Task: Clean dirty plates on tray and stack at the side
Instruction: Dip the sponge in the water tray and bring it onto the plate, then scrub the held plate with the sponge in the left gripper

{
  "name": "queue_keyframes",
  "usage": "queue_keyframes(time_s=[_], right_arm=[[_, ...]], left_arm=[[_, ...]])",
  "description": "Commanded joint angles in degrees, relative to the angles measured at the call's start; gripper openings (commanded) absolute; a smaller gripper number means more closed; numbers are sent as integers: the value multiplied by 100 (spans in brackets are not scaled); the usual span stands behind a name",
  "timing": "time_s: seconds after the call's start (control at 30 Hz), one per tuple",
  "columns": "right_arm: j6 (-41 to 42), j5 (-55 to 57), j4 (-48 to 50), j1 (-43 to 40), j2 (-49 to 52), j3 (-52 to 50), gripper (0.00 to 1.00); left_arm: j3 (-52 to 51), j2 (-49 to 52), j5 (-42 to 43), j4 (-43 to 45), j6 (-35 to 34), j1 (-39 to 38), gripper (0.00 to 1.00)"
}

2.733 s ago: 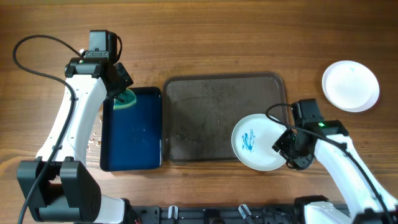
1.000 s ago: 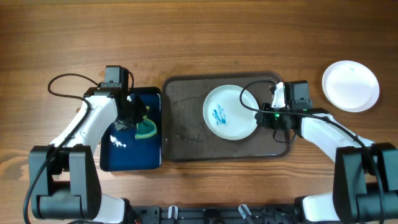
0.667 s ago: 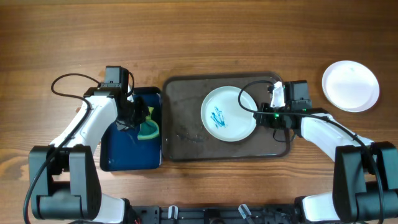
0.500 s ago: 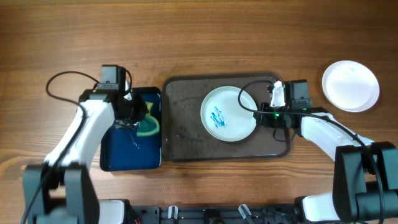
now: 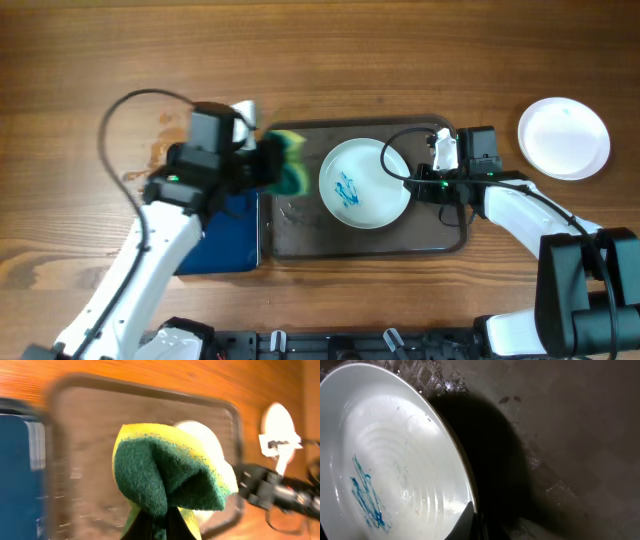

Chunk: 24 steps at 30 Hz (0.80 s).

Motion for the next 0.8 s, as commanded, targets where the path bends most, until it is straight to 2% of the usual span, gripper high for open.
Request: queue_keyframes(time_s=[0.0, 0.17, 0.3, 0.43, 0.53, 0.63, 0.77], right_arm=[[-122, -273, -4, 13, -13, 127, 4], [-334, -260, -70, 13, -212, 131, 5], [-533, 699, -476, 57, -855, 184, 5], [-522, 1510, -804, 553, -1318, 184, 4], [-398, 2031, -964, 1165, -1327, 188, 5], [282, 2490, -1180, 1692, -1241, 188, 4], [772, 2492, -1259, 1727, -1047, 188, 4]], left_arm=[[7, 590, 249, 610, -555, -673, 4], [9, 1665, 599, 1528, -901, -1300, 4], [9, 2105, 632, 1827, -1023, -1469, 4], [9, 2122, 470, 1823, -1001, -1467, 4], [9, 2122, 330, 1823, -975, -1467, 4], [9, 2122, 240, 1821, -970, -1467, 4], [9, 2122, 212, 1773, -953, -1467, 4]])
